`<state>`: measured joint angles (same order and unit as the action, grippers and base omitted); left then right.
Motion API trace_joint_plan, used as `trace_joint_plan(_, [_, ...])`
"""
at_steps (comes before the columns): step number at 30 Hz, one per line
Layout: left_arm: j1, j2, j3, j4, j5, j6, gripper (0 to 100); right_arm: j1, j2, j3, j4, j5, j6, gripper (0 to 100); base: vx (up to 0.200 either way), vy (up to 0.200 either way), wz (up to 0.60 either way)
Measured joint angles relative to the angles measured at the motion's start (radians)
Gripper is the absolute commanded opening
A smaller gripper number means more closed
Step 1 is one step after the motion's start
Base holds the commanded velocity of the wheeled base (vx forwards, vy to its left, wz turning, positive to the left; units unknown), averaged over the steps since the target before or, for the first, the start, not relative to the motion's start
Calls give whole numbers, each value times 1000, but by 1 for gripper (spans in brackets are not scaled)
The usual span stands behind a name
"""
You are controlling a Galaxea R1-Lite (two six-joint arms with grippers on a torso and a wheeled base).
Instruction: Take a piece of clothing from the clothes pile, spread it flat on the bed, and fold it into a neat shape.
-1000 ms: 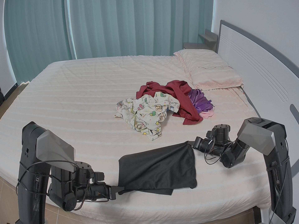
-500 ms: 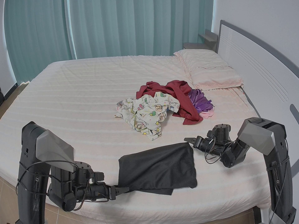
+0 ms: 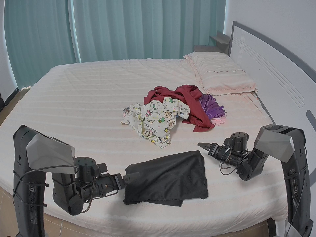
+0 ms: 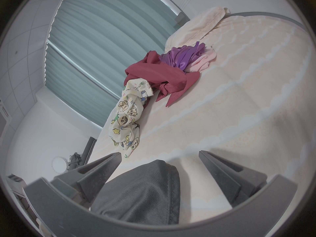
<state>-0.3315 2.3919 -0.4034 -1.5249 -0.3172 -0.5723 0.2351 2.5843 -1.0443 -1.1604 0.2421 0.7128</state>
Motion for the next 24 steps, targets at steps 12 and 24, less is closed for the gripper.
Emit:
trace_joint_plan(12, [-32, 72, -261, 215, 240, -59, 100, 6, -3, 63, -75, -10, 58, 100, 0, 0, 0])
trace_joint_plan(24, [-34, 128, -366, 249, 255, -67, 0, 14, -1, 106, -140, -10, 54, 100, 0, 0, 0])
